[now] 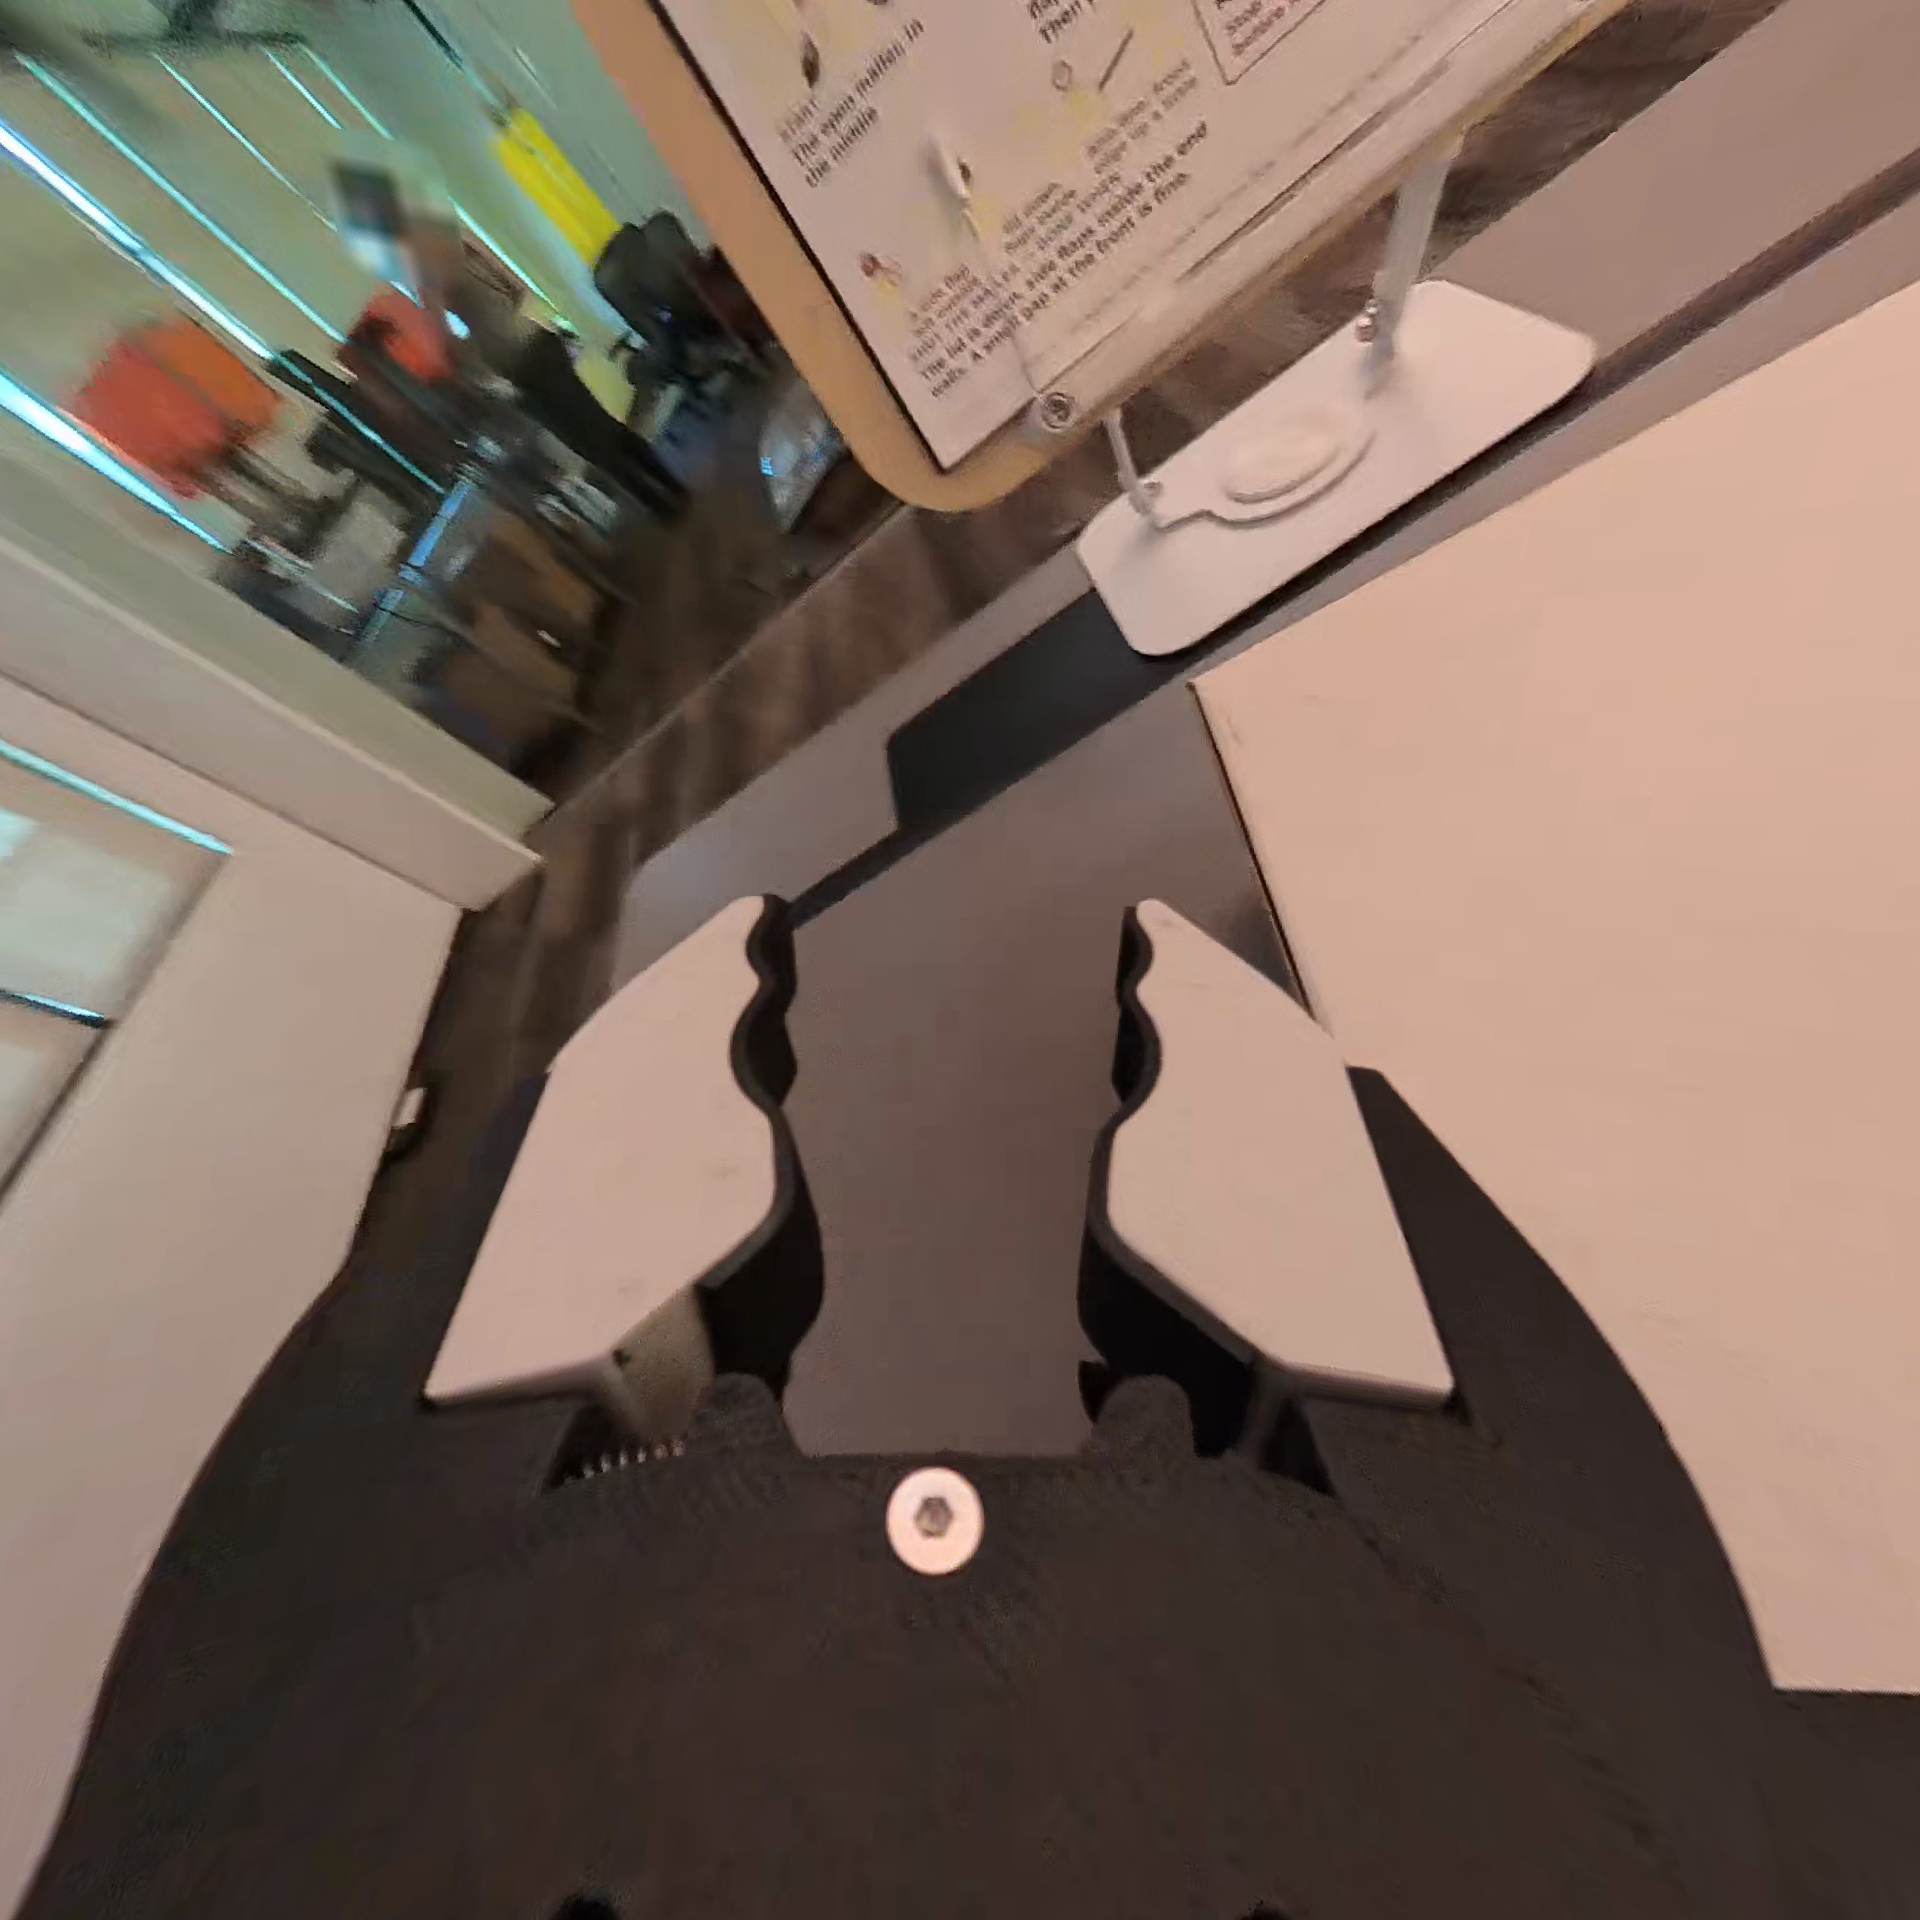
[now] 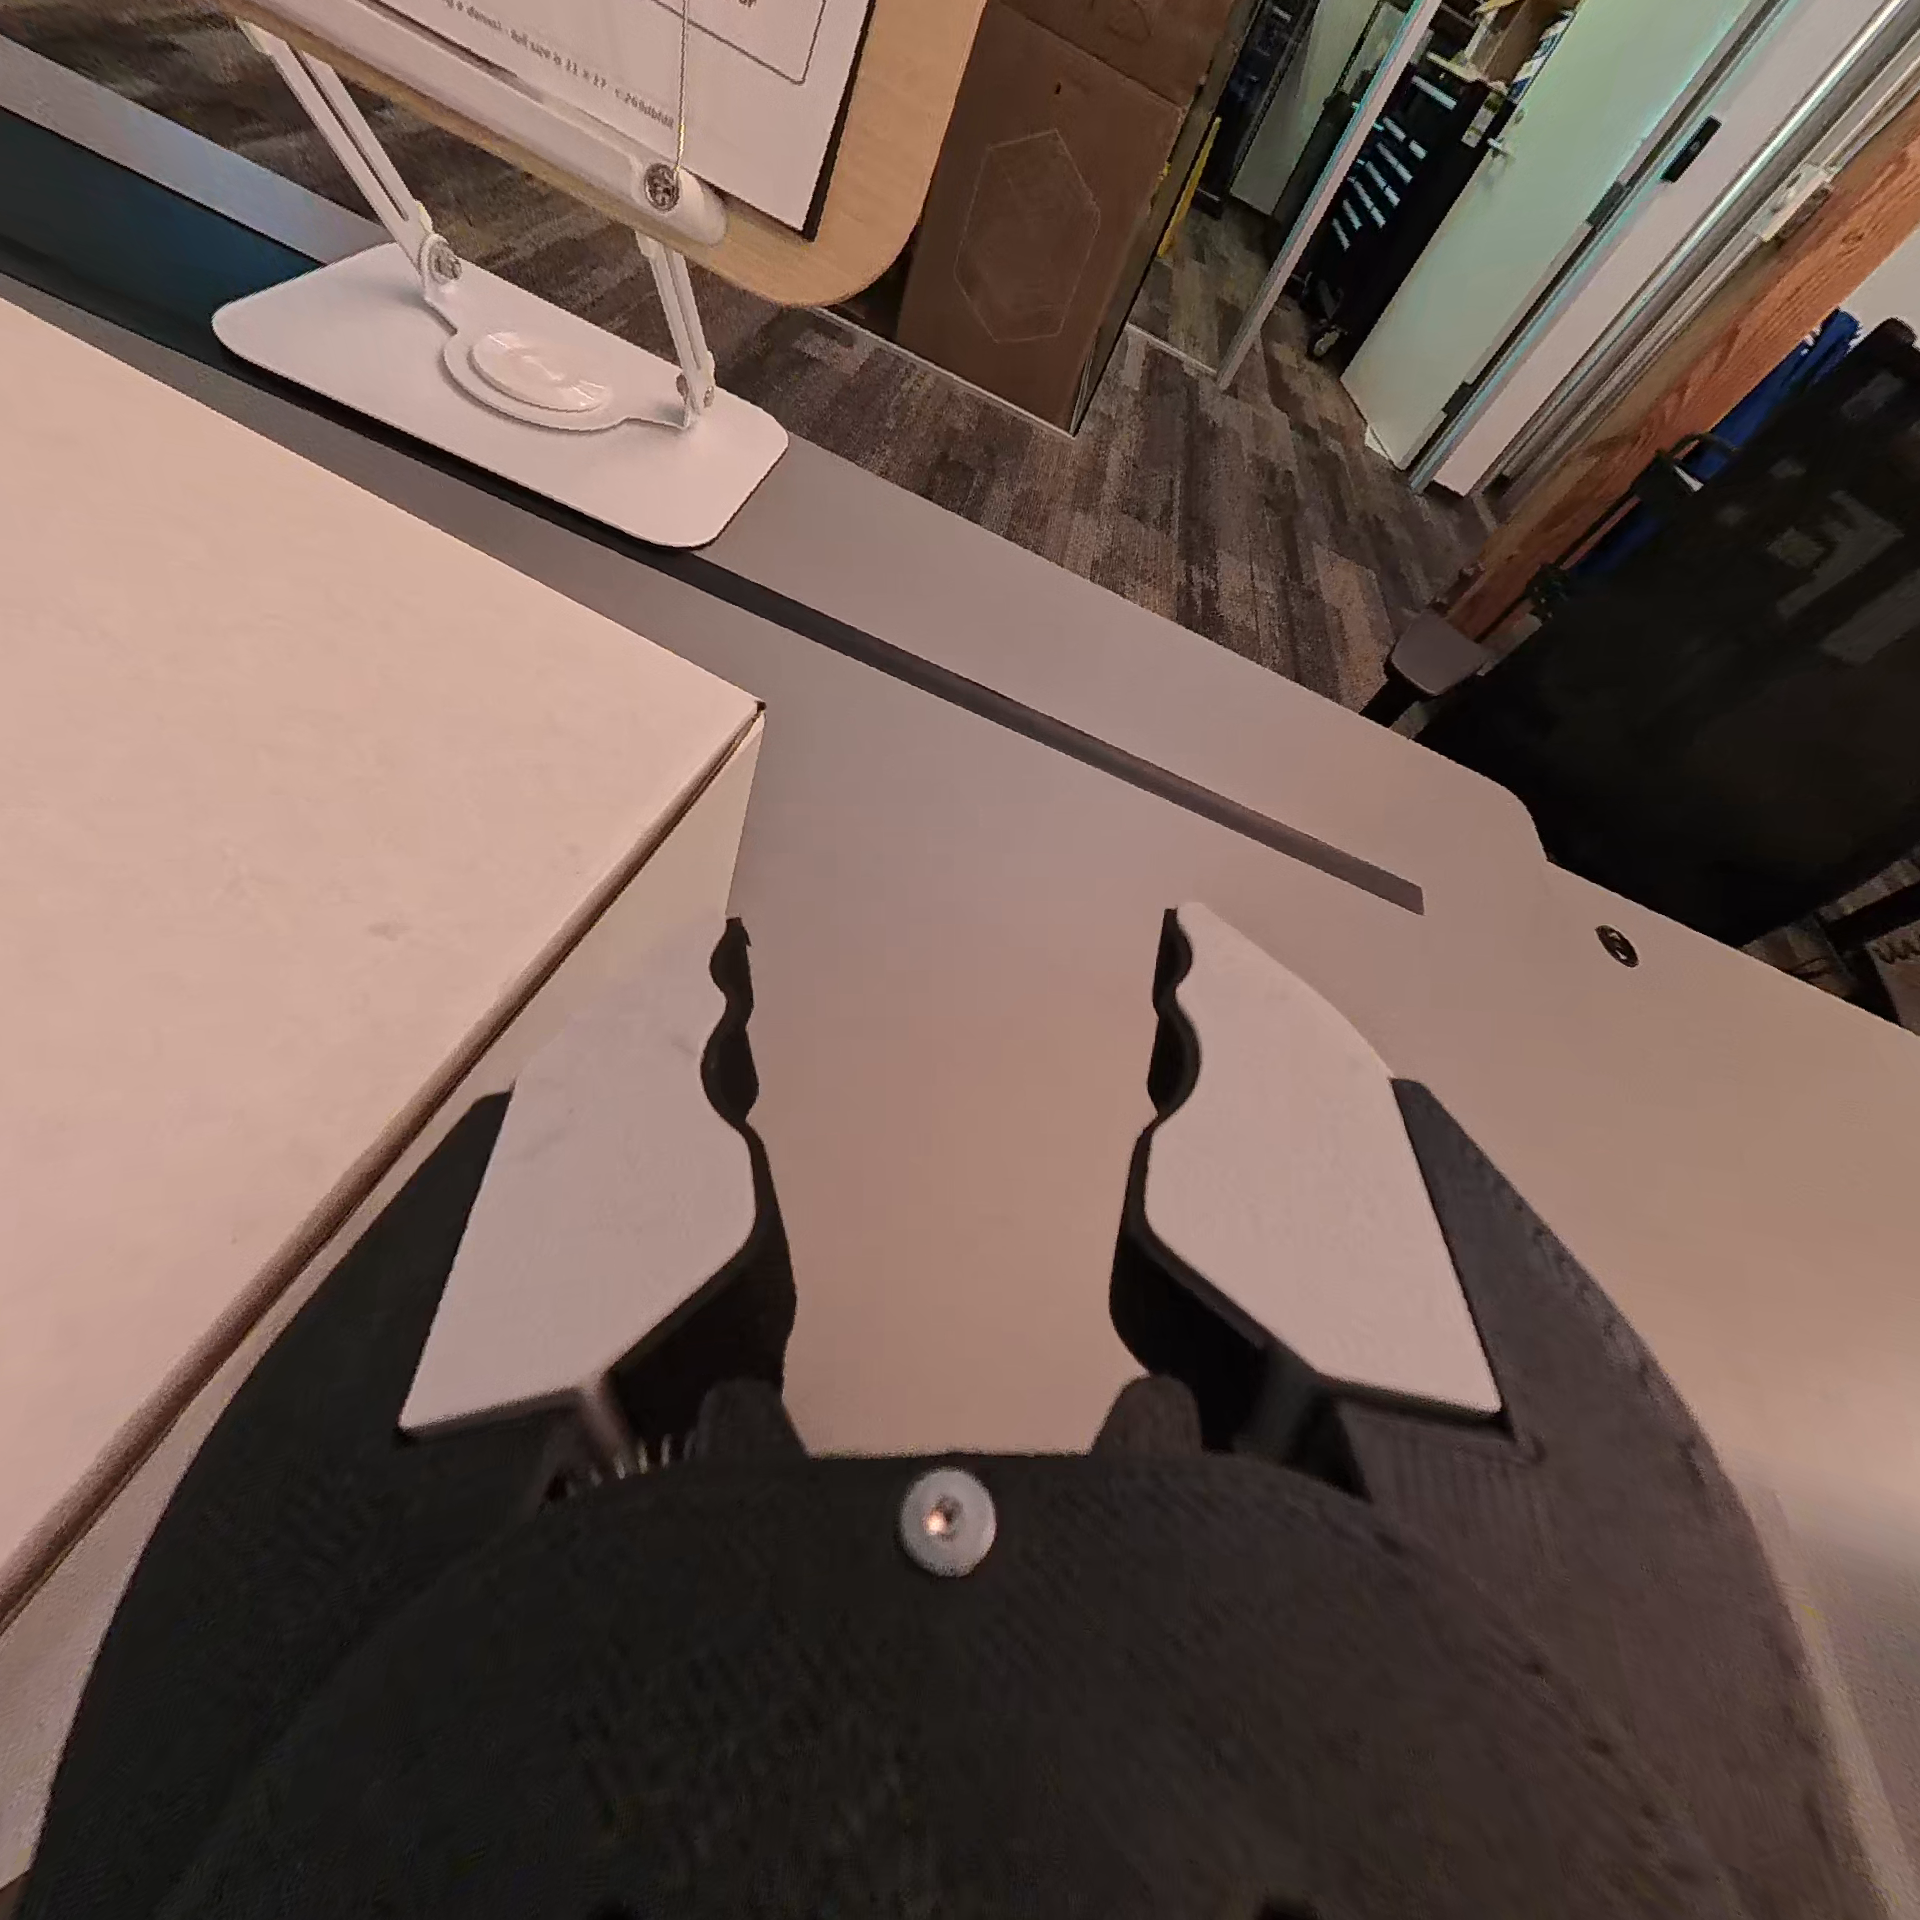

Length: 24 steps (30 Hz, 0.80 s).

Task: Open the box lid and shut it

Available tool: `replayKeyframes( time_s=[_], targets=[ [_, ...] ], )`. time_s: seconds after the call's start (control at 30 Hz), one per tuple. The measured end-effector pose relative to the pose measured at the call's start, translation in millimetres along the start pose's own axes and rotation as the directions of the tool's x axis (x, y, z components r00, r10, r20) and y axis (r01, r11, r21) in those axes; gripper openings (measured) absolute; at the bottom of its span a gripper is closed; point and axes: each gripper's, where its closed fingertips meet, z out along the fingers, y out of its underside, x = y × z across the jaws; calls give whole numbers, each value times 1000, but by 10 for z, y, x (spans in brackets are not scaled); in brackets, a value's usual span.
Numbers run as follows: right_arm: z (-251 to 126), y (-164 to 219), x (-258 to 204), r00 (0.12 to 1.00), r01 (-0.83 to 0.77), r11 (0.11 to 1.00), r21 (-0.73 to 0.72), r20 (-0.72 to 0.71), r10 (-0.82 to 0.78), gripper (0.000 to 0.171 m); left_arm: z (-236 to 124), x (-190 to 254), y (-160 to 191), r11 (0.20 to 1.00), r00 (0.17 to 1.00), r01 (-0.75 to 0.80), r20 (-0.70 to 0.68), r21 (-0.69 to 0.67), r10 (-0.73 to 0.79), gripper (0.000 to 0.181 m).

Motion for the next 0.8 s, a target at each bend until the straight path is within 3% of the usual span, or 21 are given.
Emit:
replayKeyframes(
  time_s=[0.43, 0.5, 0.57, 0.6, 0.67, 0.7, 0.73, 0.8],
  targets=[
    [-20, 24, -22, 998, -9, 1000, 13, 60, 8, 75, -19, -13, 1, 999, 998, -40, 38, -15, 40, 67],
    [-65, -31, -98, 990, -32, 998, 50, 142, 25, 75, -14, 28, 18, 1000, 1000, -20, -10, -16, 20, 67],
    [-222, -160, -281, 938, -92, 987, 129, 343, 42, 77, -50, 169, 23, 994, 975, 105, -197, -10, -105, 70],
    [-346, -213, -387, 884, -138, 978, 158, 466, 49, 79, -129, 294, -25, 977, 910, 213, -360, -12, -203, 76],
    [-642, -269, -589, 732, -216, 959, 186, 681, 33, 85, -431, 469, -224, 901, 650, 433, -680, -38, -341, 85],
    [-770, -260, -672, 663, -229, 954, 193, 748, 8, 89, -585, 474, -308, 857, 513, 511, -780, -57, -358, 85],
    [-844, -208, -733, 622, -219, 957, 191, 783, -14, 92, -667, 444, -330, 828, 429, 556, -827, -75, -363, 82],
    [-828, -49, -811, 598, -178, 974, 139, 801, -5, 95, -582, 425, -148, 828, 420, 547, -815, -123, -399, 79]
  ],
)
